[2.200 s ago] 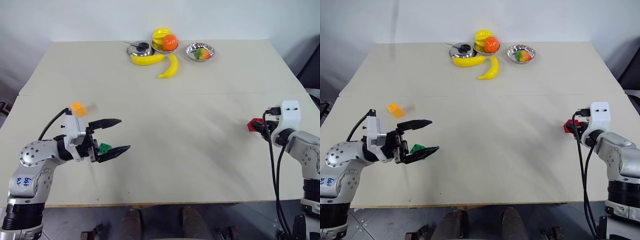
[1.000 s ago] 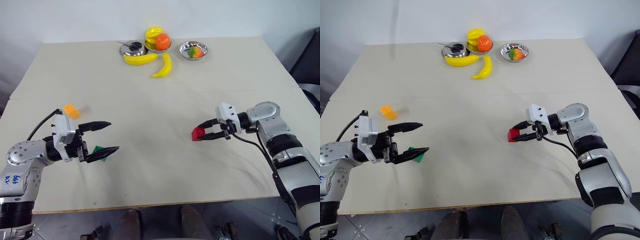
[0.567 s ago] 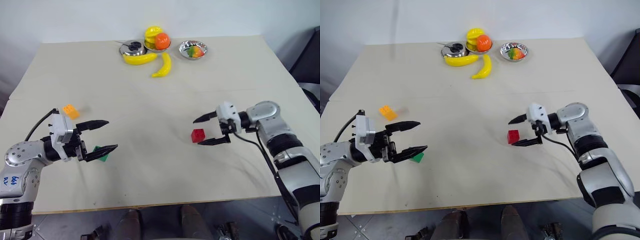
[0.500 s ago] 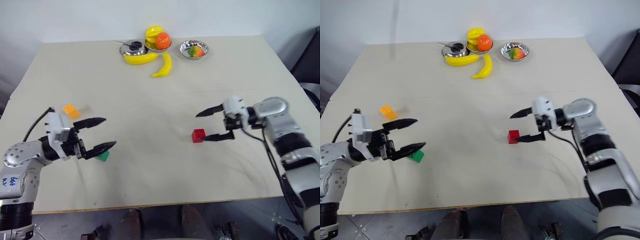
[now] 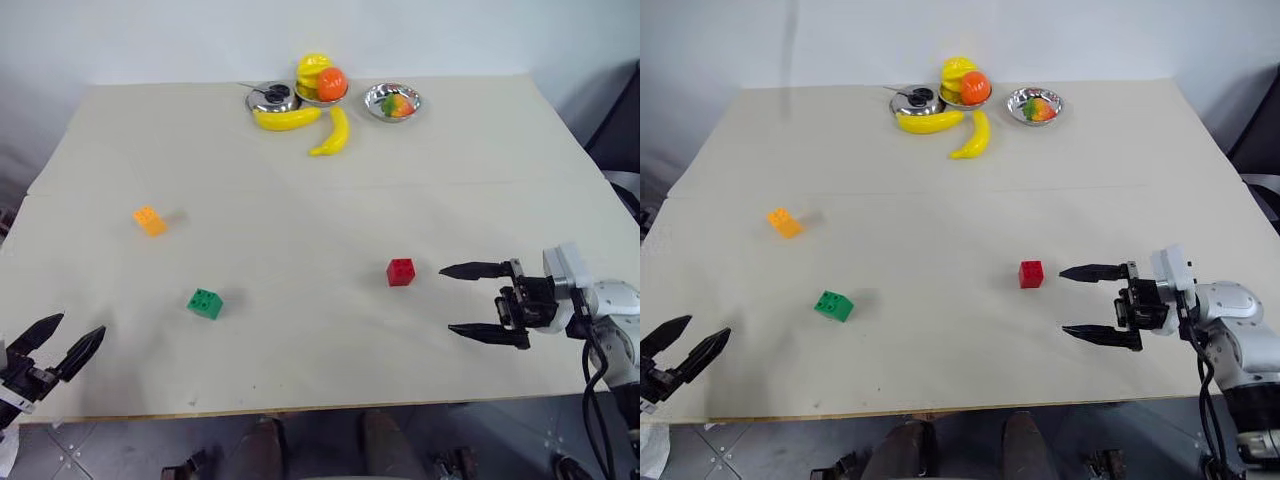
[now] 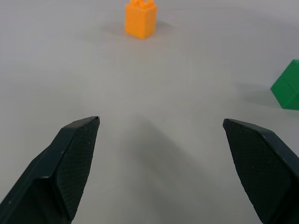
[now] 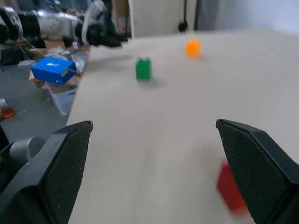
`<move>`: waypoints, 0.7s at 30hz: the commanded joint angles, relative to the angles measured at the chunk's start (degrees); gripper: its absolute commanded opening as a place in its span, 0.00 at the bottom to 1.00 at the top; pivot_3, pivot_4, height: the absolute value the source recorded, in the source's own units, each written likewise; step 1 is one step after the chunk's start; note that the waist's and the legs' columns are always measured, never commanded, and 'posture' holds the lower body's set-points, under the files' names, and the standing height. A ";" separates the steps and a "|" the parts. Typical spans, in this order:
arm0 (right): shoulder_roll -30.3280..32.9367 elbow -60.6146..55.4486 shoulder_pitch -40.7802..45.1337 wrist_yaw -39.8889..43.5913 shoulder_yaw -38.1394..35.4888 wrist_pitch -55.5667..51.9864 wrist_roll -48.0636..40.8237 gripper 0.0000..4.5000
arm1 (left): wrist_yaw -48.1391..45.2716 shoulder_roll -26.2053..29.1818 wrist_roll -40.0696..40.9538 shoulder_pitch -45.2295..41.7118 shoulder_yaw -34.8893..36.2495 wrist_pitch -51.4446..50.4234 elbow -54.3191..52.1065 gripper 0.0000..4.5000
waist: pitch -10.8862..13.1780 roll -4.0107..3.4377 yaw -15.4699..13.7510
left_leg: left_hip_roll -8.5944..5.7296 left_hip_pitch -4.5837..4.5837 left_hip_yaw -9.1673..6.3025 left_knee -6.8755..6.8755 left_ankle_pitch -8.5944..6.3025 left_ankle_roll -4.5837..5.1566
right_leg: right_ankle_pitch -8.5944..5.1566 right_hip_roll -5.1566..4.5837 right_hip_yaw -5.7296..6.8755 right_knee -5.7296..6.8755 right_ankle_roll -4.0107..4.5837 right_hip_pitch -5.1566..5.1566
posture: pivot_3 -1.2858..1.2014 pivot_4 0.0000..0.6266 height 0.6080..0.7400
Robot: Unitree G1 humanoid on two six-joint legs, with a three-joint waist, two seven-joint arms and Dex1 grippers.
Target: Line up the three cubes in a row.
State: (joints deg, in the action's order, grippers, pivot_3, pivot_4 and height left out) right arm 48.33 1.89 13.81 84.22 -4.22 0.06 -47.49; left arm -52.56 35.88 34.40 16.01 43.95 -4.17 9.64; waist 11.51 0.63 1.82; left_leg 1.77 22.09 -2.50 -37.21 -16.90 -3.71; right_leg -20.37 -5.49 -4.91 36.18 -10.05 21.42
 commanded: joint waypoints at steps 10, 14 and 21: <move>-0.71 2.80 3.28 5.03 -4.32 -0.45 5.73 0.98 | -12.28 6.38 -0.99 0.67 -11.89 -0.20 -13.36 1.00 | -0.14 0.22 -0.17 | 0.00 0.01 0.03 0.11 0.02 -0.01 | 0.05 0.00 0.02 -0.16 0.02 -0.04 | 0.52 0.24 1.00; -0.70 3.98 4.63 6.04 -4.40 -1.32 6.74 0.98 | -7.06 3.92 -0.74 -1.88 -14.02 -1.86 -16.81 1.00 | -0.10 0.15 -0.12 | 0.02 0.03 0.03 0.14 0.01 0.00 | 0.05 0.01 0.03 -0.16 0.02 0.03 | 0.52 0.24 1.00; -1.31 1.86 4.40 4.48 -4.41 -3.45 7.25 0.98 | 7.62 -9.05 -3.85 -4.44 -22.31 -3.03 -22.77 1.00 | -0.12 0.15 -0.23 | 0.00 0.07 0.17 0.02 -0.09 0.17 | 0.04 -0.03 -0.07 -0.19 0.04 0.06 | 0.52 0.24 1.00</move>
State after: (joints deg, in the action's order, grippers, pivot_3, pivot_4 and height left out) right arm 46.94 6.02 18.69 87.62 -7.24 -2.73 -39.57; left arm -47.55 26.95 30.13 12.80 21.26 -7.08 -11.02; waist 11.39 0.79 1.59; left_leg 1.78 22.17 -2.34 -37.22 -16.99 -3.56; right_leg -20.33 -5.51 -4.97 36.02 -10.01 21.50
